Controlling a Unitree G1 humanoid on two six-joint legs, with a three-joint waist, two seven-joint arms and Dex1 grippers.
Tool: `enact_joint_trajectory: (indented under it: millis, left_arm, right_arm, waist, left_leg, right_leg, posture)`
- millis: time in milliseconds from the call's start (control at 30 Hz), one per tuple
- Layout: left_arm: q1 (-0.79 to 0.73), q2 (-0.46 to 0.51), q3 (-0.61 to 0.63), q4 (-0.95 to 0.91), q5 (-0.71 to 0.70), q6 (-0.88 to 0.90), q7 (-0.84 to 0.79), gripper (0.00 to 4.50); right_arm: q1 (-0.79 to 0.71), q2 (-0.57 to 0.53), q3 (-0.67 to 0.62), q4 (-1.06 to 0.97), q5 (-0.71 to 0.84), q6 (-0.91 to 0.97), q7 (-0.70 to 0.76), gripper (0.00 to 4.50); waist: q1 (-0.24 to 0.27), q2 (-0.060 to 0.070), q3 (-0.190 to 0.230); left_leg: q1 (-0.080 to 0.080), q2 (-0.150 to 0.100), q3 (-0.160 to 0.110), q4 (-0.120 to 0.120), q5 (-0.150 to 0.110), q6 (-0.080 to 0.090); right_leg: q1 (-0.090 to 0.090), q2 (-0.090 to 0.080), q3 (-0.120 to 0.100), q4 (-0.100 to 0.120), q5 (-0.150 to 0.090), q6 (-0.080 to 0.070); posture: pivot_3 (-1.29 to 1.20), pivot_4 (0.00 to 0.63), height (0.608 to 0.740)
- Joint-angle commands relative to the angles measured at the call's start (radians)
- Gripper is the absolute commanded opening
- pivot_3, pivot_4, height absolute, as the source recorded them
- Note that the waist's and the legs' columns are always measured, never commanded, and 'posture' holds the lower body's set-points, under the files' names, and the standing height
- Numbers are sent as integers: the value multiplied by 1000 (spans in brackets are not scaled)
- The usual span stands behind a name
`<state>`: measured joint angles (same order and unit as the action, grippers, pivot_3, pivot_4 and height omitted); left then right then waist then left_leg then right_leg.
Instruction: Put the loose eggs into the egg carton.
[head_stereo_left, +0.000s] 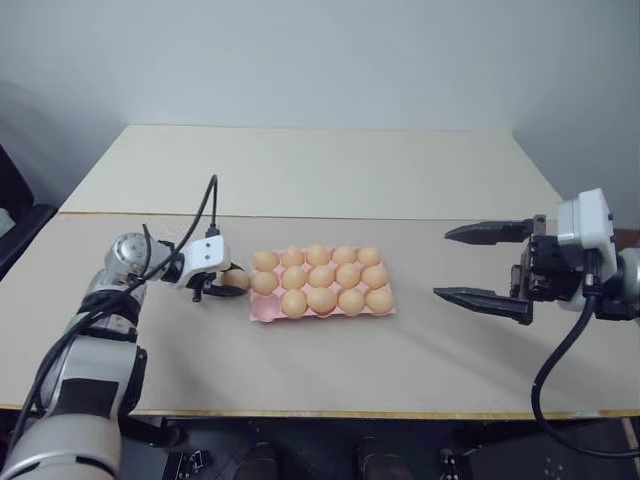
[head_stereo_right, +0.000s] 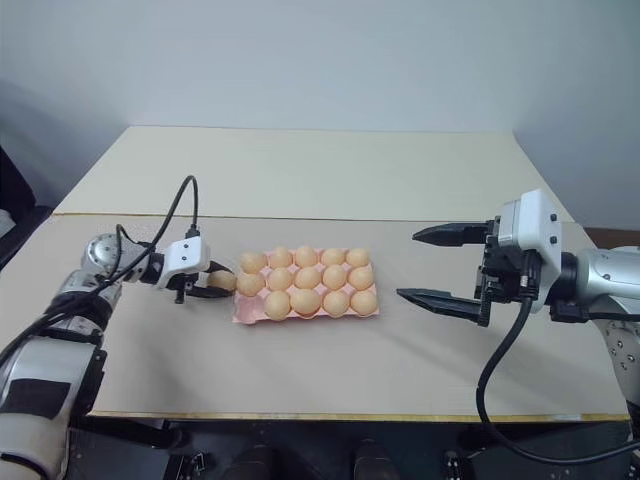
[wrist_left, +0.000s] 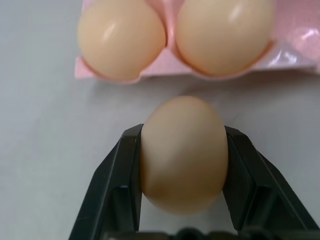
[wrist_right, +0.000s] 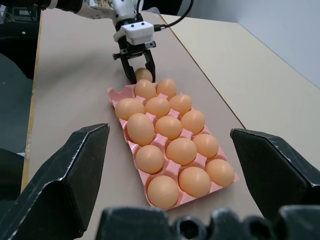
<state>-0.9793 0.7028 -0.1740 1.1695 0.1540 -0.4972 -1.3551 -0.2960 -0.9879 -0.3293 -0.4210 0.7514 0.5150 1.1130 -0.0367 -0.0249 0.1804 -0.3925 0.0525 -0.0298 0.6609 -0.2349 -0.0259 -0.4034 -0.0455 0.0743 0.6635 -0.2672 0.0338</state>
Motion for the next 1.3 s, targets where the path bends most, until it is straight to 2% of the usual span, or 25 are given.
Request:
enact_joint_trajectory:
  millis: [33,233,500,633,867,933,1000,1133,1167,1300]
  left_arm:
    - [-22,56,51,-22,-54,5,-59,1849]
    - [-22,82,126,-181,-256,161,-252,1849]
    - [122,63,9,-543,-433,298,-259,1849]
    - [147,61,-37,-598,-445,310,-259,1849]
    - [160,36,-97,-590,-400,284,-259,1849]
    - [158,32,-113,-575,-383,263,-259,2517]
    - [158,29,-121,-569,-385,252,-259,2998]
    - [157,13,-89,-552,-362,228,-253,4300]
    - [154,16,-83,-546,-361,226,-255,4469]
    - [148,62,-63,-547,-373,267,-259,4469]
  right_arm:
    - [-10,-1,-23,-17,12,-8,-8,4500]
    - [3,6,-23,-21,9,-14,-14,4500]
    - [-1,17,-15,-26,7,-16,-17,4500]
    - [0,15,-20,-29,7,-15,-17,4500]
    - [11,14,-27,-35,2,-18,-22,4500]
    - [12,15,-27,-36,1,-18,-24,4500]
    - [12,16,-26,-38,1,-18,-27,4500]
    - [17,17,-27,-40,1,-19,-31,4500]
    - [17,16,-27,-39,1,-20,-32,4500]
    - [11,16,-22,-33,0,-22,-31,4500]
  waist:
    - [-2,0,0]
    - [0,0,0]
    - [-1,0,0]
    - [-5,0,0]
    - [-3,0,0]
    - [-3,0,0]
    - [-3,0,0]
    - [-3,0,0]
    - [-3,0,0]
    - [-7,0,0]
  left_leg:
    - [0,0,0,0,0,0]
    - [-1,0,0,0,0,0]
    - [0,0,0,0,0,0]
    - [0,0,0,0,0,0]
    - [0,0,0,0,0,0]
    - [0,0,0,0,0,0]
    - [0,0,0,0,0,0]
    - [0,0,0,0,0,0]
    - [0,0,0,0,0,0]
    - [0,0,0,0,0,0]
  right_leg:
    - [0,0,0,0,0,0]
    - [0,0,0,0,0,0]
    - [0,0,0,0,0,0]
    - [0,0,0,0,0,0]
    - [0,0,0,0,0,0]
    - [0,0,0,0,0,0]
    - [0,0,0,0,0,0]
    - [0,0,0,0,0,0]
    - [0,0,0,0,0,0]
    - [0,0,0,0,0,0]
  posture:
    - [0,150,740]
    - [0,150,740]
    - [0,150,740]
    - [0,150,740]
    - [0,150,740]
    - [0,150,740]
    - [0,150,740]
    - [0,150,740]
    - [0,150,740]
    - [0,150,740]
